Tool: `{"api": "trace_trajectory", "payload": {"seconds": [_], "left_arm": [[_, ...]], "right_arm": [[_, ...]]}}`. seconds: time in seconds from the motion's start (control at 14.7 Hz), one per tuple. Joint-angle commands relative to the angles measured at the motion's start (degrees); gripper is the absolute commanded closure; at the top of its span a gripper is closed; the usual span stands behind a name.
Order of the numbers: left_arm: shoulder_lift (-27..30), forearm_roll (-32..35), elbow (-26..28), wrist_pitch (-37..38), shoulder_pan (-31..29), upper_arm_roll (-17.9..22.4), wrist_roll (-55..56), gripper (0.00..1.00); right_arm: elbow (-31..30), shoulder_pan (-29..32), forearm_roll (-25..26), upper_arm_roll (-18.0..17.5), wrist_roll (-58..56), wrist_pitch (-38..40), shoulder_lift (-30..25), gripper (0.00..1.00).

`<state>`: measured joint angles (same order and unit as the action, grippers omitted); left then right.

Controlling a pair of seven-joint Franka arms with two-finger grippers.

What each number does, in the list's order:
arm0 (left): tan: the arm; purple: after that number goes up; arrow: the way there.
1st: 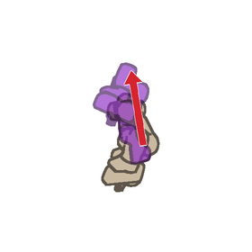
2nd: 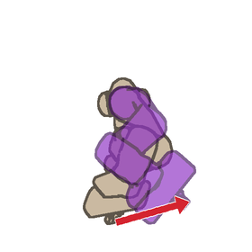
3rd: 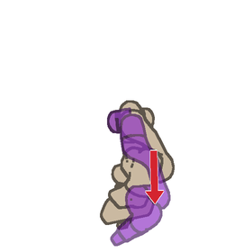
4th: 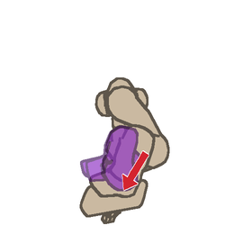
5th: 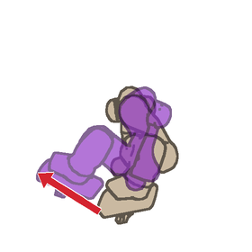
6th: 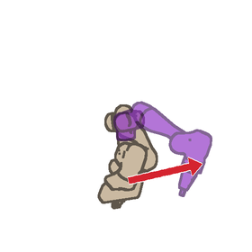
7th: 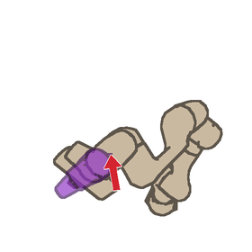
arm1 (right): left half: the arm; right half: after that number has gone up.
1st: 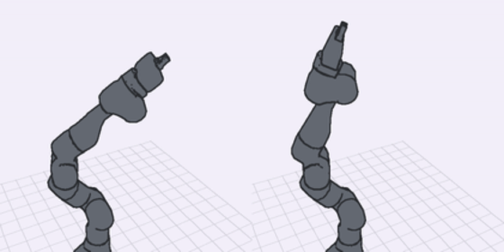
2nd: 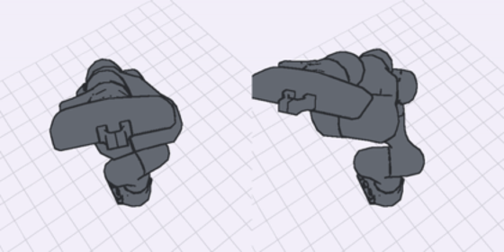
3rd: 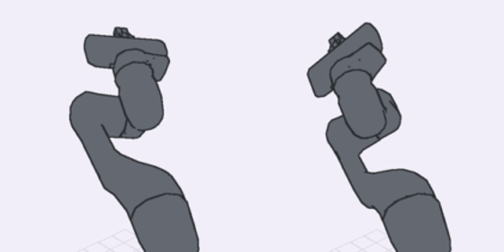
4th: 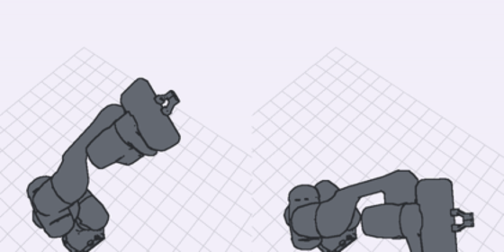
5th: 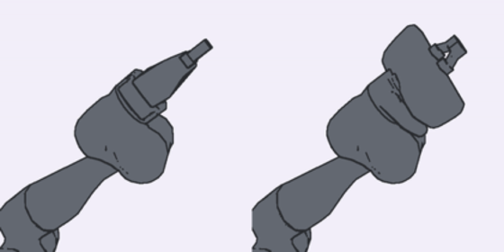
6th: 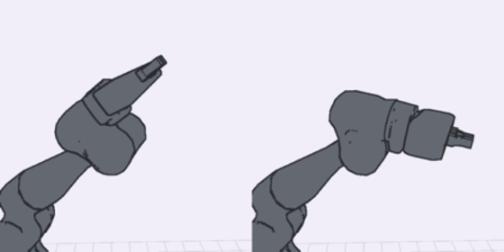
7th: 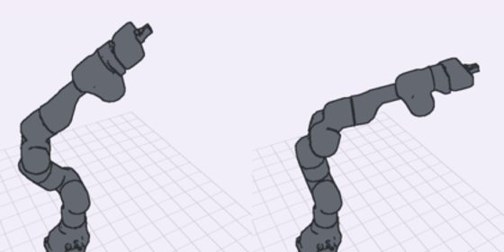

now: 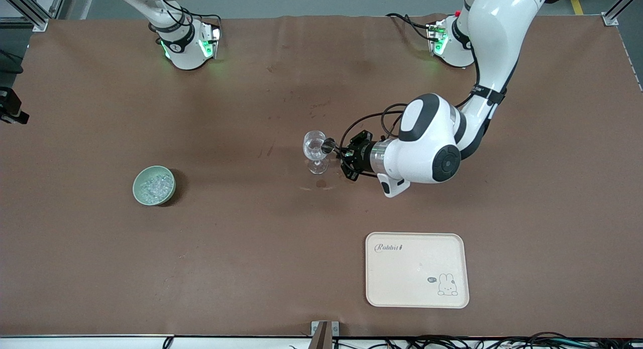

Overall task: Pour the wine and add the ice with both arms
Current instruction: 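Tilt the jigger over the wine glass with the left gripper to pour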

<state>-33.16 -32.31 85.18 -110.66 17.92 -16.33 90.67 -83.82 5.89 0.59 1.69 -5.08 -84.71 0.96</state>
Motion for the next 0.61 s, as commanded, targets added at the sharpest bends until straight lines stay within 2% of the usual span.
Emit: {"api": "trace_trajectory", "payload": {"seconds": [0.0,0.34,0.54], "left_arm": [[1.6,1.4,0.9,-0.3,0.8,-0.1,2.8,1.00],[1.3,1.8,1.0,-1.2,3.3,0.2,5.8,1.00],[1.2,7.2,0.7,-1.2,3.7,0.0,10.8,1.00]], "right_arm": [[0.0,0.7,-0.1,-0.6,-0.5,0.3,0.0,1.00],[-0.2,0.7,-0.9,-0.6,-0.5,-0.1,0.0,1.00],[-0.2,0.7,-0.9,-0.6,-0.5,-0.1,0.0,0.99]]}}
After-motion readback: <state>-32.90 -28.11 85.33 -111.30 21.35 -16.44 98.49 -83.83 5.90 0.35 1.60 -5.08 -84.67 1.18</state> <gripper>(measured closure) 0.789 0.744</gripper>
